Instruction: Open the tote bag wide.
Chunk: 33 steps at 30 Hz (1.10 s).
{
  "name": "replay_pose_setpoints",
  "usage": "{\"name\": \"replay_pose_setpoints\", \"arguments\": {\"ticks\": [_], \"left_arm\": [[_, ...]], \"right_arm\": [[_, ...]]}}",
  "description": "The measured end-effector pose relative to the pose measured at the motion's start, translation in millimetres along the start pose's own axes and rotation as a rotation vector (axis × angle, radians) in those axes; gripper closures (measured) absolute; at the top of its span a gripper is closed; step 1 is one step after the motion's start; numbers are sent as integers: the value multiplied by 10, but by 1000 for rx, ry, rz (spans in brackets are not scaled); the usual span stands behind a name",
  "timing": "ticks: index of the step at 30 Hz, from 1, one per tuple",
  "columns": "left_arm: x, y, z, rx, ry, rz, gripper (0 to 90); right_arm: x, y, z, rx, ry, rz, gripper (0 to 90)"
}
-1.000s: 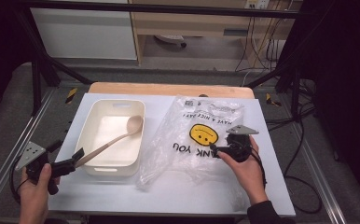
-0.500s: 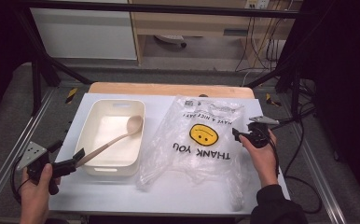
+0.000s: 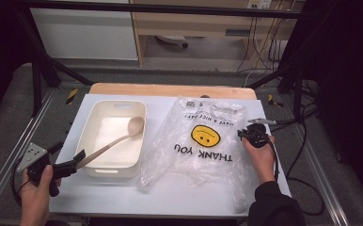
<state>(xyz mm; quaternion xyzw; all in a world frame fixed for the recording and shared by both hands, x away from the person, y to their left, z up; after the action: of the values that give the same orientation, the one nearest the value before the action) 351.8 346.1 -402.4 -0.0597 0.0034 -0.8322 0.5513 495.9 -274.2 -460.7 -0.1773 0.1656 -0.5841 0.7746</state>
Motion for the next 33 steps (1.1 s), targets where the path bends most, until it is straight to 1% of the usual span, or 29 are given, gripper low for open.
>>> {"name": "replay_pose_setpoints", "arguments": {"ticks": [2, 4, 5, 6, 7, 11, 14, 16, 17, 19, 21, 24, 26, 27, 28, 29, 30, 31, 33], "left_arm": [[1, 0, 0, -1, 1, -1, 45], [3, -1, 1, 0, 1, -1, 45], [4, -1, 2, 1, 1, -1, 45], [5, 1, 1, 0, 1, -1, 45], [6, 3, 2, 1, -1, -2, 45], [10, 6, 6, 5, -1, -4, 45], [10, 5, 9, 8, -1, -5, 44], [12, 9, 9, 5, 6, -2, 45], [17, 12, 10, 5, 11, -2, 45], [29, 14, 13, 3, 18, -4, 45], [36, 15, 14, 1, 23, -6, 43], [36, 15, 20, 5, 21, -4, 43], [32, 11, 25, 6, 20, -2, 44], [33, 10, 27, 6, 22, -1, 45], [33, 10, 29, 6, 23, 0, 43], [32, 10, 37, 8, 26, 1, 43], [33, 9, 45, 12, 26, 2, 44], [29, 5, 51, 12, 31, 3, 43], [29, 6, 63, 16, 26, 5, 43]], "right_arm": [[20, -23, -6, 4, 4, -3, 894], [36, -45, -12, 5, 28, 3, 900], [47, -54, -20, 2, 30, 2, 900], [62, -74, -41, 12, 46, -4, 900], [62, -74, -41, 12, 46, -4, 900], [114, -188, -95, 23, 69, -53, 900], [177, -286, -111, 36, 70, -89, 900], [222, -359, -128, 46, 80, -117, 900], [222, -359, -128, 46, 80, -117, 900], [273, -428, -152, 57, 96, -140, 900], [327, -492, -188, 56, 108, -165, 900], [394, -578, -249, 58, 120, -199, 900], [421, -644, -282, 62, 141, -216, 900], [429, -675, -297, 64, 150, -224, 900], [438, -739, -325, 66, 155, -245, 900], [438, -739, -325, 66, 155, -245, 900], [435, -766, -342, 66, 167, -250, 900], [403, -795, -377, 61, 185, -255, 900], [380, -799, -389, 57, 182, -252, 900]]}}
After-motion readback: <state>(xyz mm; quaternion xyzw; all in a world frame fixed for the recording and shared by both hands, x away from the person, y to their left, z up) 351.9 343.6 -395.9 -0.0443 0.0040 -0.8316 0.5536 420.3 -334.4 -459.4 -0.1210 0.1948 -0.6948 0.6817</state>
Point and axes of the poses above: each handheld gripper's, and its own axes: y roughly forward along the jaws, z roughly out of its top, x roughly to its right, the point moved 3 cm from there along y, roughly forward along the jaws, and after that the axes turned 12 degrees about x, right-handed, at the moved point
